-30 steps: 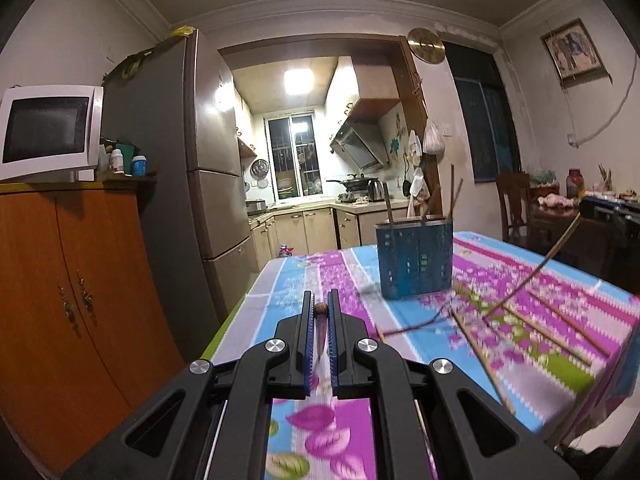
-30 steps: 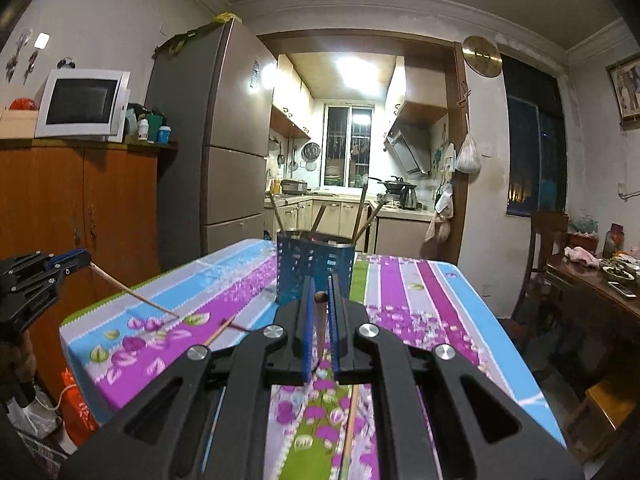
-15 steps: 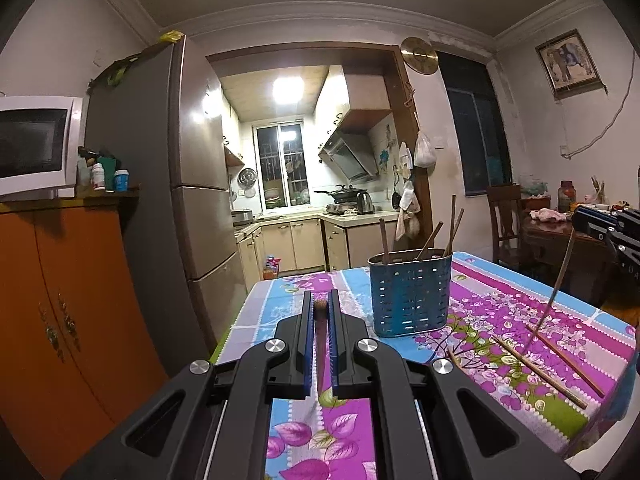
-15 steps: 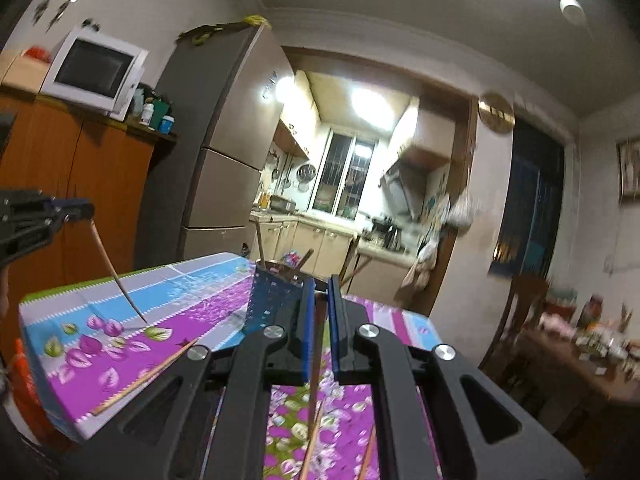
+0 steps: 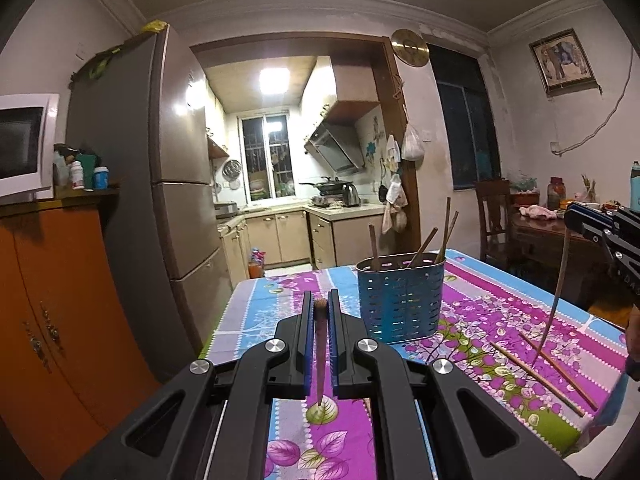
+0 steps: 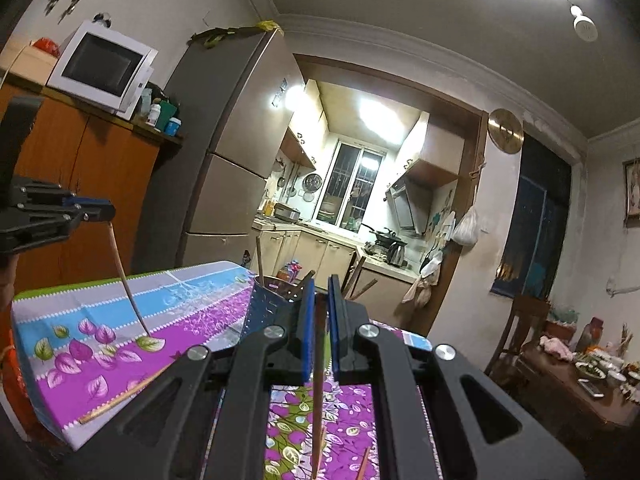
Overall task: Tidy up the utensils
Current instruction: 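Carry the right gripper's chopstick to the blue holder while the left gripper carries its chopstick there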
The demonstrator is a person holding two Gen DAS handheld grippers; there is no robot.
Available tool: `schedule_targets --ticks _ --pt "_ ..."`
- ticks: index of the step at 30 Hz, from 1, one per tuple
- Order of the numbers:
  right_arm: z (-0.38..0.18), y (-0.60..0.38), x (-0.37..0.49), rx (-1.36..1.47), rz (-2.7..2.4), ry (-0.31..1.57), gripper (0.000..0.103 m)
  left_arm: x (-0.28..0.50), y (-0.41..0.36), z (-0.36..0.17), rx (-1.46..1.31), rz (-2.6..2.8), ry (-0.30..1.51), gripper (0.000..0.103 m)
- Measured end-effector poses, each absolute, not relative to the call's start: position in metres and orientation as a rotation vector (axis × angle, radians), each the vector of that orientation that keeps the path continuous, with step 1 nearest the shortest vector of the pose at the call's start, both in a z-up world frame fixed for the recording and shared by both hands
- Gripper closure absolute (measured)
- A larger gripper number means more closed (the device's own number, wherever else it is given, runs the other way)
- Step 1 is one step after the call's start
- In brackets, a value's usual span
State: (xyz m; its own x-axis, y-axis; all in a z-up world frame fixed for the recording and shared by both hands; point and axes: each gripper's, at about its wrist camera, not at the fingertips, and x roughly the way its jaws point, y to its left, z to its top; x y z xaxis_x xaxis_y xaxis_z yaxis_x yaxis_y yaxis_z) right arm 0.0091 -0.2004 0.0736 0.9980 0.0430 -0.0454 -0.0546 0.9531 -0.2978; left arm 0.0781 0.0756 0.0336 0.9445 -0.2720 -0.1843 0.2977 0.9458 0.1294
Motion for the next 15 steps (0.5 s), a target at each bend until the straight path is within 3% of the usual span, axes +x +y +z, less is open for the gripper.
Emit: schedule_targets --ticks 15 --pt "0.121 -0.239 0.049 -0.091 0.155 0.109 0.098 0.113 0.078 0.074 0.146 -0.351 0.233 0.095"
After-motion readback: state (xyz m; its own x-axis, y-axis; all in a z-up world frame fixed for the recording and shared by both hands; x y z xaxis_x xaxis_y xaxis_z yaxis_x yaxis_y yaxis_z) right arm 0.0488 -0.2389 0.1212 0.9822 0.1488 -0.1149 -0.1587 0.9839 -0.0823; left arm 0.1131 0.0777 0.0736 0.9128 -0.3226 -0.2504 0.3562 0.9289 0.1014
